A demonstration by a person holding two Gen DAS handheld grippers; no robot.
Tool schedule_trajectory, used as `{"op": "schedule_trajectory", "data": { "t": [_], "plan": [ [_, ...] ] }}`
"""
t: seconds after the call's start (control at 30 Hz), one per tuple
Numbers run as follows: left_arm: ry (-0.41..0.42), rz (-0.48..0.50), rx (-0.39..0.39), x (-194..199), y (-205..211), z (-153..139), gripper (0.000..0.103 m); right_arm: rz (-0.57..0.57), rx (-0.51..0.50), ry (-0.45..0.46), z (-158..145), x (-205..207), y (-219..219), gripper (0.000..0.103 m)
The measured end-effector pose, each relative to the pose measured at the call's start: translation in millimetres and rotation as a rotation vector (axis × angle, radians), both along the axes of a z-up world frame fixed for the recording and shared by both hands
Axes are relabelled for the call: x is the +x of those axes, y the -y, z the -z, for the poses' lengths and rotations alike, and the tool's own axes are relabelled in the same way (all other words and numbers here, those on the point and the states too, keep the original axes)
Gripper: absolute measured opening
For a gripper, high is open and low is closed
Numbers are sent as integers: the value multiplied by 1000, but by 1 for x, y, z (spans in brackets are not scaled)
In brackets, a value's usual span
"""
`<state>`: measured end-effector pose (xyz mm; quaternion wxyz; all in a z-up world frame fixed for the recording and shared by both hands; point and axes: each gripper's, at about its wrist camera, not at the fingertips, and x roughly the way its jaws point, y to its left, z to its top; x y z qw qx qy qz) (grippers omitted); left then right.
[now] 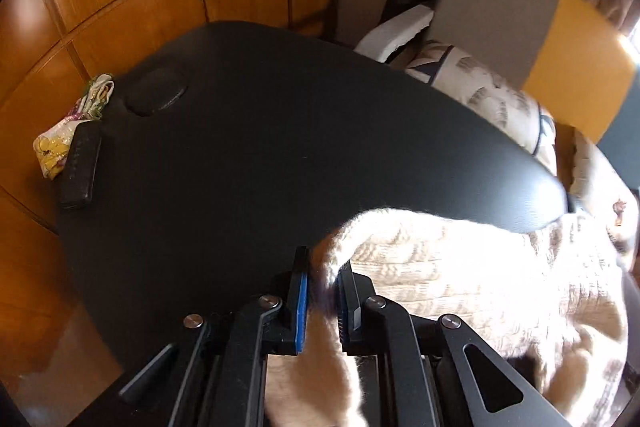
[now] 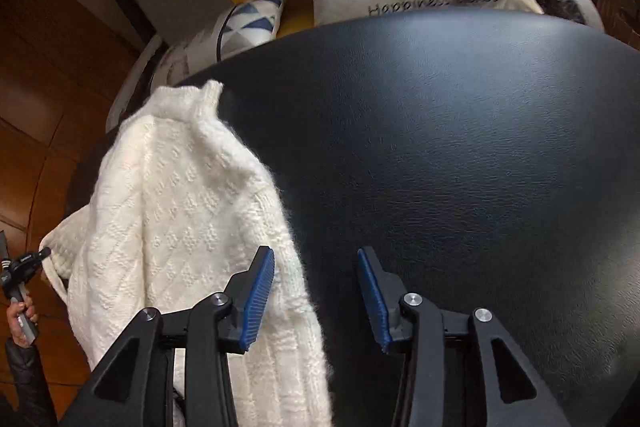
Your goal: Fold clothes
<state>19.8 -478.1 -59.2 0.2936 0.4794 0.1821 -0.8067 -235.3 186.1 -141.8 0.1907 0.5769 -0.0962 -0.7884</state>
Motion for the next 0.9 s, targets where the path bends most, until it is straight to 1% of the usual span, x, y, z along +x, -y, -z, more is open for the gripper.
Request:
{"op": "schedule_trajectory", "data": {
  "t": [0.03,0.07,0.1,0.13,0.17,0.2,0.27,0.3,0.33,0.37,0.43,0.47,0.5,0.53,0.6,0.63,0.7,0.73,0.77,0.8,0.87,0.9],
  "plan": [
    [24,14,-2,-5,1,6,12,-21,15,-5,1,-3,8,47],
    [48,27,-5,-9,1,12,12,-36,30,-9,0,-5,15,47],
    [71,41,-7,-14,2,17,12,-54,23,0,-1,-6,22,47],
    [76,52,-5,-15,1,22,12,-81,28,1,-1,-6,29,44],
    [72,61,-2,-14,-1,26,13,-122,62,-9,-1,-4,39,37],
    [64,70,4,-14,-1,27,13,-169,116,-32,-2,1,50,35],
    [43,100,-5,-5,-2,21,13,-290,318,-135,-4,17,76,20],
    [32,116,-12,0,-2,18,13,-351,438,-196,-4,26,89,19],
    [18,137,-31,6,-4,13,13,-412,612,-278,-1,36,102,14],
    [0,161,-53,10,-6,8,13,-448,777,-336,7,39,108,7],
    [-41,209,-79,21,-13,0,13,-433,950,-344,23,22,93,3],
    [-47,220,-100,20,-15,-3,13,-425,1037,-348,31,13,85,0],
    [-37,220,-123,17,-14,-4,13,-416,1123,-351,40,4,78,0],
    [-24,218,-146,15,-12,-3,13,-387,1182,-342,45,-7,67,0],
    [-2,207,-157,7,-5,5,13,-256,1168,-306,40,-36,34,3],
    [19,206,-154,0,-3,9,13,-196,1144,-270,35,-47,20,5],
    [55,203,-161,-9,-2,18,13,-74,931,-187,9,-55,-10,5],
    [71,202,-166,-13,-1,22,13,-30,780,-179,-10,-51,-19,14],
    [79,200,-160,-17,-8,24,13,6,632,-169,-27,-45,-27,25],
    [82,192,-151,-18,-9,25,14,17,492,-152,-40,-37,-31,25],
    [79,169,-125,-20,1,27,14,-9,238,-102,-58,-19,-32,27],
    [77,163,-108,-17,5,28,14,-45,164,-85,-62,-10,-28,27]
  ]
}}
